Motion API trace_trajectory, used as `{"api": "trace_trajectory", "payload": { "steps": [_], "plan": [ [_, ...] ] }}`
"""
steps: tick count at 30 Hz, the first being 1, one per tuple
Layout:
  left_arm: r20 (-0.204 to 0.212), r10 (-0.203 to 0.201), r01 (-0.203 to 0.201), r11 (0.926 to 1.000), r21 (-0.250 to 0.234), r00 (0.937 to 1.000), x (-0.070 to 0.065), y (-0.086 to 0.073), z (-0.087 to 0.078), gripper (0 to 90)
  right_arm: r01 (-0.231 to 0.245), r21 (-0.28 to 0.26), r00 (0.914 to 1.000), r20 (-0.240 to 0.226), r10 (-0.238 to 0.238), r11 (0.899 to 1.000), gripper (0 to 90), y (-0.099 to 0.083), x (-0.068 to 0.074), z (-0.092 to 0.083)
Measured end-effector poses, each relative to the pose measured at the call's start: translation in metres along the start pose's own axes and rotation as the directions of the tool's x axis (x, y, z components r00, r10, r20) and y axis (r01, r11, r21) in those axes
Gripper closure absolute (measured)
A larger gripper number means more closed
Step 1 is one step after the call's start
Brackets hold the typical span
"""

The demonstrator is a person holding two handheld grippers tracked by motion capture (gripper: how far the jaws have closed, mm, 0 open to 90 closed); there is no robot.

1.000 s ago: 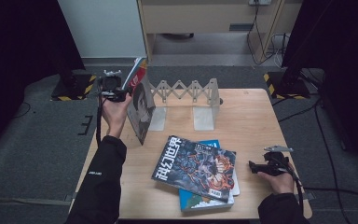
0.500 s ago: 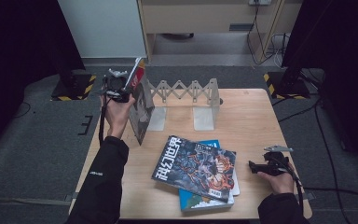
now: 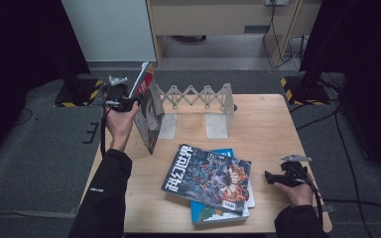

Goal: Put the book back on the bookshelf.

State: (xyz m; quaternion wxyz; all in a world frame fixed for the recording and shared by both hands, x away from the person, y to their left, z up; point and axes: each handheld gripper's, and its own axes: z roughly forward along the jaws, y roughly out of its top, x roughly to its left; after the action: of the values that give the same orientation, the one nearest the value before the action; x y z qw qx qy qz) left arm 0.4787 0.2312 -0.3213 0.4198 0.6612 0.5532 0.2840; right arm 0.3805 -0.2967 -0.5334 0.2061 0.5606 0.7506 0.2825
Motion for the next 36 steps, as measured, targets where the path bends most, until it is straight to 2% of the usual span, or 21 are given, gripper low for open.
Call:
{"api": "trace_trajectory", "payload": {
  "steps": [2, 7, 10, 13, 19, 23, 25, 26, 27, 29, 30, 31, 32, 33, 36],
  "plan": [
    [0.009, -0.002, 0.002, 1.0000, -0.006, 1.0000, 0.000, 0.000, -0.002, 62.2, 0.001, -0.002, 1.0000, 0.001, -0.001, 1.000, 3.5, 0.000, 0.000, 0.000],
    [0.035, -0.004, 0.006, 0.9988, -0.048, 0.9994, 0.001, -0.004, -0.021, 56.7, -0.002, 0.006, 1.0000, 0.002, 0.002, 1.000, 5.3, 0.001, 0.001, -0.001],
    [0.051, -0.007, 0.010, 0.9981, -0.061, 0.9987, 0.003, -0.008, -0.028, 53.6, 0.003, 0.017, 1.0000, -0.005, -0.003, 1.000, 9.9, 0.003, 0.002, -0.002],
    [0.085, -0.010, 0.018, 0.9959, -0.089, 0.9963, 0.006, -0.017, -0.044, 51.9, -0.003, 0.025, 1.0000, -0.001, 0.003, 1.000, 14.9, 0.004, 0.002, -0.004],
    [0.109, 0.013, 0.002, 0.9904, -0.138, 0.9939, 0.009, -0.036, -0.069, 46.3, -0.038, -0.021, 0.9992, -0.008, 0.038, 0.999, 17.1, 0.009, 0.001, -0.012],
    [0.149, -0.005, 0.028, 0.9881, -0.151, 0.9888, 0.011, -0.056, -0.080, 41.0, -0.024, -0.053, 0.9996, -0.015, 0.024, 0.998, 16.1, 0.014, 0.005, -0.018],
    [0.174, -0.003, 0.025, 0.9917, -0.126, 0.9847, 0.009, -0.067, -0.081, 40.2, -0.030, -0.068, 0.9994, -0.021, 0.029, 0.997, 16.1, 0.016, 0.008, -0.022],
    [0.174, -0.003, 0.025, 0.9917, -0.126, 0.9847, 0.009, -0.067, -0.081, 39.7, -0.030, -0.068, 0.9994, -0.021, 0.029, 0.997, 16.1, 0.016, 0.008, -0.022],
    [0.180, 0.013, 0.007, 0.9937, -0.112, 0.9836, 0.007, -0.079, -0.081, 38.7, -0.036, -0.081, 0.9990, -0.031, 0.033, 0.996, 16.2, 0.017, 0.010, -0.024],
    [0.187, 0.015, 0.002, 0.9957, -0.092, 0.9822, 0.005, -0.091, -0.081, 38.0, -0.037, -0.094, 0.9989, -0.032, 0.034, 0.995, 16.3, 0.018, 0.011, -0.027],
    [0.187, 0.015, 0.002, 0.9957, -0.092, 0.9822, 0.005, -0.091, -0.081, 37.4, -0.037, -0.094, 0.9989, -0.032, 0.034, 0.995, 16.3, 0.018, 0.011, -0.027],
    [0.194, 0.009, 0.005, 0.9975, -0.071, 0.9810, 0.003, -0.101, -0.081, 36.7, -0.035, -0.114, 0.9990, -0.030, 0.032, 0.993, 17.8, 0.019, 0.013, -0.030],
    [0.194, 0.009, 0.005, 0.9975, -0.071, 0.9810, 0.003, -0.101, -0.081, 36.1, -0.035, -0.114, 0.9990, -0.030, 0.032, 0.993, 17.8, 0.019, 0.013, -0.030],
    [0.191, 0.010, 0.002, 0.9981, -0.062, 0.9814, 0.002, -0.110, -0.082, 35.3, -0.024, -0.133, 0.9988, -0.045, 0.018, 0.991, 19.4, 0.020, 0.014, -0.033],
    [0.197, 0.031, -0.018, 0.9974, -0.070, 0.9798, -0.002, -0.122, -0.082, 35.1, -0.017, -0.150, 0.9980, -0.062, 0.008, 0.988, 20.2, 0.020, 0.017, -0.036]
  ]
}}
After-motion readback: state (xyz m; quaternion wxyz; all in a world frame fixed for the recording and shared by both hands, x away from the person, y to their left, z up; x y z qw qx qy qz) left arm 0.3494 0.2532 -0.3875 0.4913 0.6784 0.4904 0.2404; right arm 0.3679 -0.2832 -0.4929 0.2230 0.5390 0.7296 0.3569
